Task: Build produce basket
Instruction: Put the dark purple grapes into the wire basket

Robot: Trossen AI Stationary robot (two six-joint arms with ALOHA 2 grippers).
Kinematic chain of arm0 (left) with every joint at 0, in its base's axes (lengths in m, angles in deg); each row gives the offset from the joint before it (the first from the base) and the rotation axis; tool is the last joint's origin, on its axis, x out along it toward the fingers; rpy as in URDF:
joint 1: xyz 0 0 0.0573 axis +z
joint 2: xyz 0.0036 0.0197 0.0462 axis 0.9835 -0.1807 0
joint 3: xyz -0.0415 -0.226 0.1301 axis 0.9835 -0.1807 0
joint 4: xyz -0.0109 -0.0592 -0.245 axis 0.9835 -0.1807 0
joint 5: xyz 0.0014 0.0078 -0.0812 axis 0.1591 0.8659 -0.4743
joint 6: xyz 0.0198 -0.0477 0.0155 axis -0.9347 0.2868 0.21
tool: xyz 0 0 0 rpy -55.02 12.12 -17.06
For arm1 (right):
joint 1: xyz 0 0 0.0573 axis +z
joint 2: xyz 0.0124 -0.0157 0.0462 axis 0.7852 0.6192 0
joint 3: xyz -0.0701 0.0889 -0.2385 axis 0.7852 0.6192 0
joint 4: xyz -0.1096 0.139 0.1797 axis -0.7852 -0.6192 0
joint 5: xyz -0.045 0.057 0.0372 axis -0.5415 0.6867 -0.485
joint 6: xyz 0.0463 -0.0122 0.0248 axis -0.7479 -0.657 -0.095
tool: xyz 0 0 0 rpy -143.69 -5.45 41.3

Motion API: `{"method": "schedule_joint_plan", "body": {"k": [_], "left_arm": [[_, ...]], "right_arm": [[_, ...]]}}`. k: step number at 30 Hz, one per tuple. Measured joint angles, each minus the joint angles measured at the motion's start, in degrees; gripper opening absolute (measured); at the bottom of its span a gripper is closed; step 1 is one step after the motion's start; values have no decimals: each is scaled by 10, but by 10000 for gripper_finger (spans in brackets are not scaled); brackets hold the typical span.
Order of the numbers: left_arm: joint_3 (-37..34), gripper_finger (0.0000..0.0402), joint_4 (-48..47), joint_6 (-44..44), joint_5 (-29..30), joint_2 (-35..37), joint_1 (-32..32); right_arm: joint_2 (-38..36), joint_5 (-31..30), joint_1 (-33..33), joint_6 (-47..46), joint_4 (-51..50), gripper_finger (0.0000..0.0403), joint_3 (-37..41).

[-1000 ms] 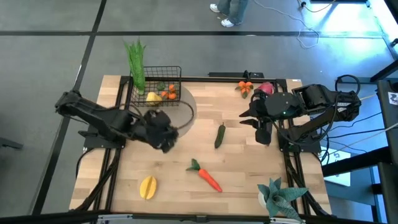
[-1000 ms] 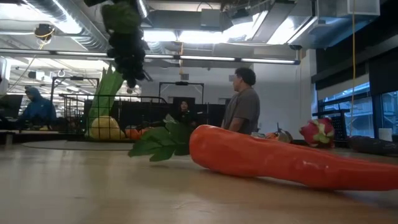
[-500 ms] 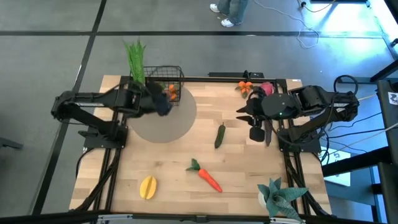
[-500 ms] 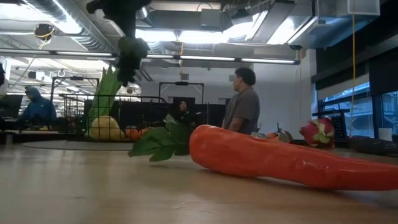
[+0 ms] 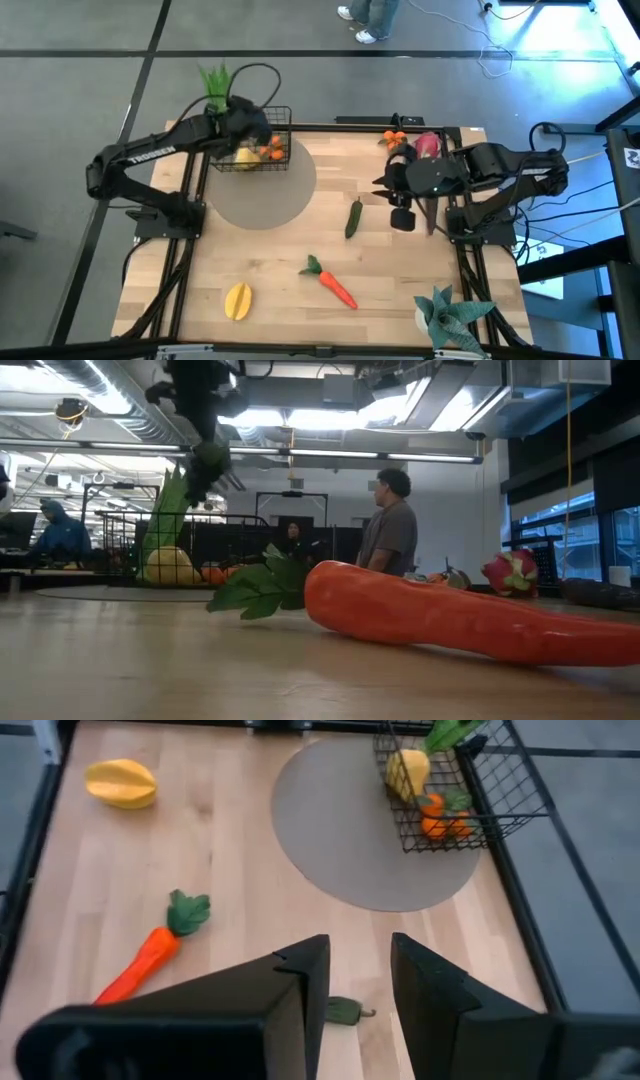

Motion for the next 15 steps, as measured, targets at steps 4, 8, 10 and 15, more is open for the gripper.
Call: {"method": "schedule_joint_plan", "body": {"k": [4,8,10,15], "left_arm": [[0,0,18,-19,-32,-21,45],[0,0,29,-46,-57,-46,76],[0,0,32,-57,-74,-60,90],[0,0,68,-87,-108,-96,109]], "right_arm": [[9,-41,0,-2,4,97,0],[12,-67,0,-2,4,97,0],[12,-68,0,-7,4,97,0],[12,-68,0,-16,4,97,0]]}}
